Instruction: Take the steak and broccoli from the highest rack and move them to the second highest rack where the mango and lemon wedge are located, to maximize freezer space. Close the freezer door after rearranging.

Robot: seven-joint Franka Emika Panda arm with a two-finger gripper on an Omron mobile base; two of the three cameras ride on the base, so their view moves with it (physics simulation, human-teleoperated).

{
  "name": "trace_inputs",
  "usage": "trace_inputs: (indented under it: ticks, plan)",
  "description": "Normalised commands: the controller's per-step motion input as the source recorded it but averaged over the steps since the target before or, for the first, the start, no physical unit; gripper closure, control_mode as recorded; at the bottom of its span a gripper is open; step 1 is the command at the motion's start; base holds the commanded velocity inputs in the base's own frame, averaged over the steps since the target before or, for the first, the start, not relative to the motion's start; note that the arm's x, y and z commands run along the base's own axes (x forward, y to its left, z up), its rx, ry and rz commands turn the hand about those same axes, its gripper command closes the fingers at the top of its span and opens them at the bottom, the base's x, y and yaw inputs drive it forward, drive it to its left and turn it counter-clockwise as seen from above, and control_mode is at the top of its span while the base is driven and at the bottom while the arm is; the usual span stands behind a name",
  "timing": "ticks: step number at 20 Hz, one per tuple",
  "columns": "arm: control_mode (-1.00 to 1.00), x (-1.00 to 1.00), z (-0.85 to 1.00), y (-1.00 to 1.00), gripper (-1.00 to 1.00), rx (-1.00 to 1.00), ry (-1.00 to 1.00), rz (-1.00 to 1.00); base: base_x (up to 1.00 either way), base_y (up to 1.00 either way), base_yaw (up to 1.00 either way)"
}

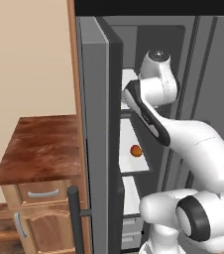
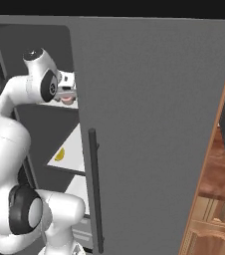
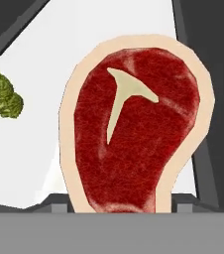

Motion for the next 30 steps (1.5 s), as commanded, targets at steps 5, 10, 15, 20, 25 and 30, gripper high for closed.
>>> trace_inputs:
  ticks: [5, 10, 15, 20, 25, 30]
  plan:
    - [-1.0, -0.82, 0.04, 0.02, 1.0, 0.0, -0.08, 0.21, 0.0, 0.0, 0.0]
    - [-1.0, -0.79, 0.0, 0.05, 1.0, 0.0, 0.0, 0.28, 0.0, 0.0, 0.0]
    - [-1.0, -0.75, -0.06, 0.1, 1.0, 0.0, 0.0, 0.26, 0.0, 0.0, 0.0]
    - [-1.0, -0.67, -0.39, 0.13, 1.0, -0.1, 0.0, 0.22, 0.0, 0.0, 0.0]
    - [-1.0, -0.43, -0.56, 0.16, 1.0, -0.27, 0.04, 0.05, 0.0, 0.0, 0.0]
    - [-1.0, -0.02, -0.5, 0.04, 1.0, -0.24, 0.15, 0.0, 0.0, 0.0, 0.0]
